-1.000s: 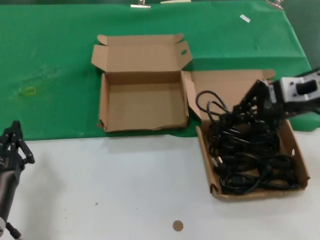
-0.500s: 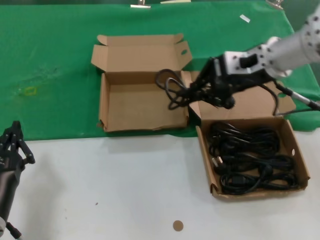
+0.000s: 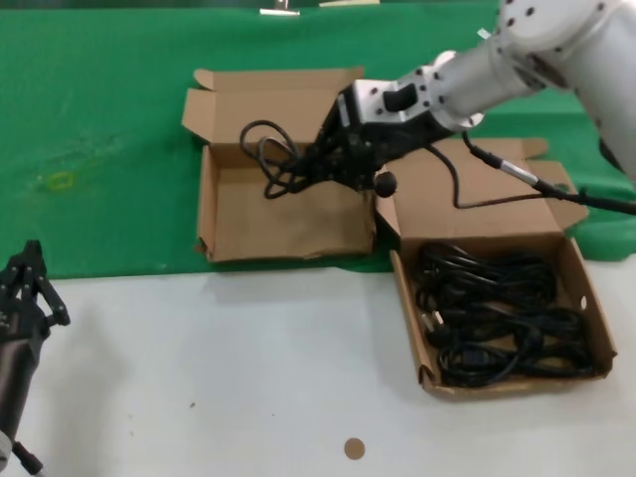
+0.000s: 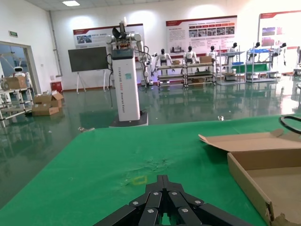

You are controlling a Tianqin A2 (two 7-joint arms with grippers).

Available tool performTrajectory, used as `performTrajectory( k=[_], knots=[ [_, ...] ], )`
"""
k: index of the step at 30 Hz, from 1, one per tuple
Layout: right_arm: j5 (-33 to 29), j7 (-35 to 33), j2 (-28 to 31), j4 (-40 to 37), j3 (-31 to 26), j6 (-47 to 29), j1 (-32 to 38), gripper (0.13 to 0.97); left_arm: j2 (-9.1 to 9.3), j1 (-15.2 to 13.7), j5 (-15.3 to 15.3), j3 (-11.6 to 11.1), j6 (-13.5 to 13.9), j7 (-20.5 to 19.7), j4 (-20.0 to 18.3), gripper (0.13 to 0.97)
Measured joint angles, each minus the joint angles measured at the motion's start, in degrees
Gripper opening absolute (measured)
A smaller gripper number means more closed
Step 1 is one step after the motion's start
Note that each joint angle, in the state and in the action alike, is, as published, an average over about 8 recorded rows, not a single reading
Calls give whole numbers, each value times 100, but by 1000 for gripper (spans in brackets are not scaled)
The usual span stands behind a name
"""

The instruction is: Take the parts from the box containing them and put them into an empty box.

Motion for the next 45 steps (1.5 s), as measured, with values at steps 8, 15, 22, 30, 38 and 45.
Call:
performTrajectory(
  k=[8, 15, 22, 30, 38, 45],
  knots=[
    [116, -880, -787, -1823, 135, 416, 642, 166, 0, 0, 0, 0, 0, 0, 0, 144],
    [162, -1200, -1122, -2596, 208, 694, 914, 166, 0, 0, 0, 0, 0, 0, 0, 144],
    [212, -1198, -1206, -2747, 155, 861, 951, 172, 0, 0, 0, 0, 0, 0, 0, 144],
    [357, -1175, -1221, -2737, 32, 1029, 966, 202, 0, 0, 0, 0, 0, 0, 0, 144],
    [579, -1198, -1223, -2683, -131, 1144, 975, 286, 0, 0, 0, 0, 0, 0, 0, 144],
    [643, -1225, -1223, -2691, -158, 1154, 983, 431, 0, 0, 0, 0, 0, 0, 0, 144]
  ],
)
